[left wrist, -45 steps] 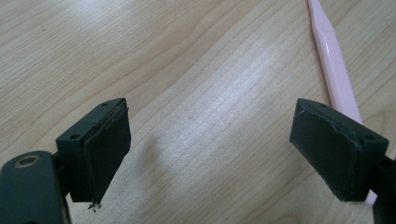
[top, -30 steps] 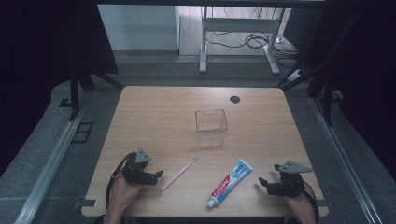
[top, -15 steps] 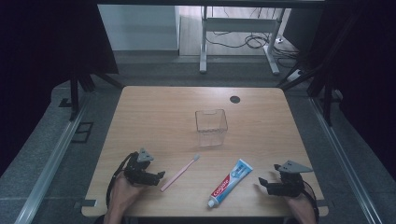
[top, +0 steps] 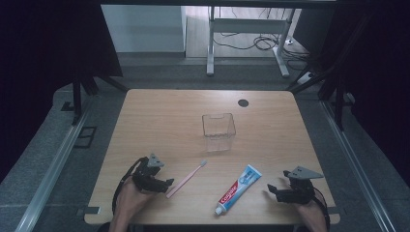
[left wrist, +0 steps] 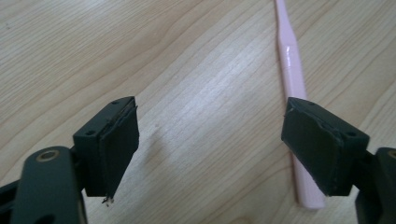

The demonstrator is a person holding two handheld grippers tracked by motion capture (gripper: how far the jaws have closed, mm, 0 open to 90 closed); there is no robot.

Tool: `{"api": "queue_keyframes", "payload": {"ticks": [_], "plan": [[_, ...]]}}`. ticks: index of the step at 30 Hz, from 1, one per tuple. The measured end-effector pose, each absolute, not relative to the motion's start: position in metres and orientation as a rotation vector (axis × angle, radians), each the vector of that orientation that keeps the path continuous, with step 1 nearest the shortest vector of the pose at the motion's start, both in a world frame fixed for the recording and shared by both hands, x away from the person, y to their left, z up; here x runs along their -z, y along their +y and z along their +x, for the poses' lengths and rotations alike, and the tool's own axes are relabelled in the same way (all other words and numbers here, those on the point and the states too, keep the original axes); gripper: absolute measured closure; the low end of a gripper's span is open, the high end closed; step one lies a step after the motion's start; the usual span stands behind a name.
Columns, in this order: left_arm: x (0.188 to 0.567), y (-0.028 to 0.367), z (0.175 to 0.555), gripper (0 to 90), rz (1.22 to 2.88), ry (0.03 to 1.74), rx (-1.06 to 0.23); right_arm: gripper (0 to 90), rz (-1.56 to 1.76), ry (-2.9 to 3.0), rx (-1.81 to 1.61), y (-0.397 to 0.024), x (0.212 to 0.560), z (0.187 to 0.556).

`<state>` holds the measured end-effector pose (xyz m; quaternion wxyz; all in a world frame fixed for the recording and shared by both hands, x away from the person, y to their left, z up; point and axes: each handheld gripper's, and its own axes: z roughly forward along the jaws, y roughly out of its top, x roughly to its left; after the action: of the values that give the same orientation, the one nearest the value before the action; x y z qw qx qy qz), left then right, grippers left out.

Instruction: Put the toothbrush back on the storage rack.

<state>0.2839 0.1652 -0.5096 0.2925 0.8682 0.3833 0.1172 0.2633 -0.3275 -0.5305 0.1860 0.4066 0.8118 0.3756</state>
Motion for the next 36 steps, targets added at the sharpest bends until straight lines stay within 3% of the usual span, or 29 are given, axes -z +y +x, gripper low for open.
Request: {"api": "queue_keyframes", "payload": {"ticks": [17,27,36], "plan": [[0.501,0.149,0.291,26.5,2.423,0.959,-0.222,12.8,1.156,2.294,-1.070,-0.326,0.532,0.264],[0.493,0.130,0.304,31.7,2.496,0.947,-0.173,0.0,1.169,2.296,-1.068,-0.326,0.533,0.264],[0.490,0.115,0.312,38.3,2.552,0.919,-0.131,0.0,1.175,2.300,-1.062,-0.326,0.533,0.265]]}}
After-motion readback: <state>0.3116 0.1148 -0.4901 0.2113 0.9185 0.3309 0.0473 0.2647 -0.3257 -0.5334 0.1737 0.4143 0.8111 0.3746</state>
